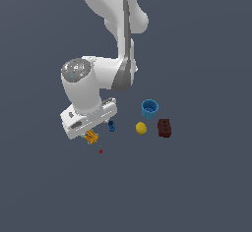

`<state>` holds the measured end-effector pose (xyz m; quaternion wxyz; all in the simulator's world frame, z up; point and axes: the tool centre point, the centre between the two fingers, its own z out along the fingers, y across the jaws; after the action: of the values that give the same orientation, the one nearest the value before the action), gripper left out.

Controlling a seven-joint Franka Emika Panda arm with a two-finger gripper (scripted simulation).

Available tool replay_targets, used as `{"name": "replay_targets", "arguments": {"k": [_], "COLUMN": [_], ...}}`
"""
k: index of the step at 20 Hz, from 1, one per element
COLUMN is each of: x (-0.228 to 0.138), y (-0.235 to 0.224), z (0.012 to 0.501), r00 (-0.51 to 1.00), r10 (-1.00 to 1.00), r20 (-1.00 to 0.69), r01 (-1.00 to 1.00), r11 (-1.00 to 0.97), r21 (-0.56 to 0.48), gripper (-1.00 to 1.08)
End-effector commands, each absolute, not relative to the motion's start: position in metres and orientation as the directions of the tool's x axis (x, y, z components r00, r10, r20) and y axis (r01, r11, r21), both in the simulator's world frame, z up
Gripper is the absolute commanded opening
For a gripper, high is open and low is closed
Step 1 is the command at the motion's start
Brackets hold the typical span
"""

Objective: Pick up a designated object from a clutter of objects.

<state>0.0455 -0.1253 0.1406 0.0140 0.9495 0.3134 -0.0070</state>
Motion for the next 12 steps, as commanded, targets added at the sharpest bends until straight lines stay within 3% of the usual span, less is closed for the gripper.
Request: {"name": "replay_targets", "arguments": {"k": [1,12], "x": [0.046,0.044], "y": [-0.133,-0.154], "z": [0.123,0.074], "r00": [0.771,0.671], "r10": [0.636,0.742], "r20": [-0.019,-0.004], "r01": [0.637,0.742], "r11": [-0.771,-0.671], "r21": [0.017,0.002], "gripper": [1.0,1.0]}}
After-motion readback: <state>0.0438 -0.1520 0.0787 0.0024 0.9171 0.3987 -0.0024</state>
